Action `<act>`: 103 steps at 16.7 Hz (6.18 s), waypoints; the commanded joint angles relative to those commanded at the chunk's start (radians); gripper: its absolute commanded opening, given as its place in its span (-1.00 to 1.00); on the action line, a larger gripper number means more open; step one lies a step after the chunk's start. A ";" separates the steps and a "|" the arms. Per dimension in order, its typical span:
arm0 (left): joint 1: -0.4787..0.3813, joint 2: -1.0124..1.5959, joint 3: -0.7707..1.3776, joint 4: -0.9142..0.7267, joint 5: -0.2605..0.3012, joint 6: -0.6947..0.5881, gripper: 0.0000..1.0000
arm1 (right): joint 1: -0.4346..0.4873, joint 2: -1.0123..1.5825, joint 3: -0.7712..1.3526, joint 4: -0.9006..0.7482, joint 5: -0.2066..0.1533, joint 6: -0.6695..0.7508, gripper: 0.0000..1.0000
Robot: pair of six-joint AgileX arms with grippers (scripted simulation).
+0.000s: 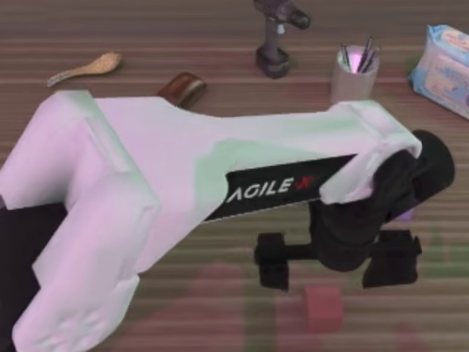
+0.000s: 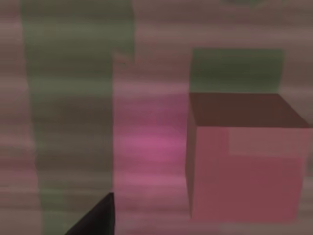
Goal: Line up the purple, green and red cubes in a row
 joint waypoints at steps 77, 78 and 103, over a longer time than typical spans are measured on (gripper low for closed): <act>0.768 0.105 0.167 -0.053 0.031 1.086 -1.00 | 0.000 0.000 0.000 0.000 0.000 0.000 1.00; 0.768 0.105 0.167 -0.053 0.031 1.086 -1.00 | 0.000 0.000 0.000 0.000 0.000 0.000 1.00; 0.084 -0.240 -0.306 0.066 0.016 0.095 -1.00 | 0.000 0.000 0.000 0.000 0.000 0.000 1.00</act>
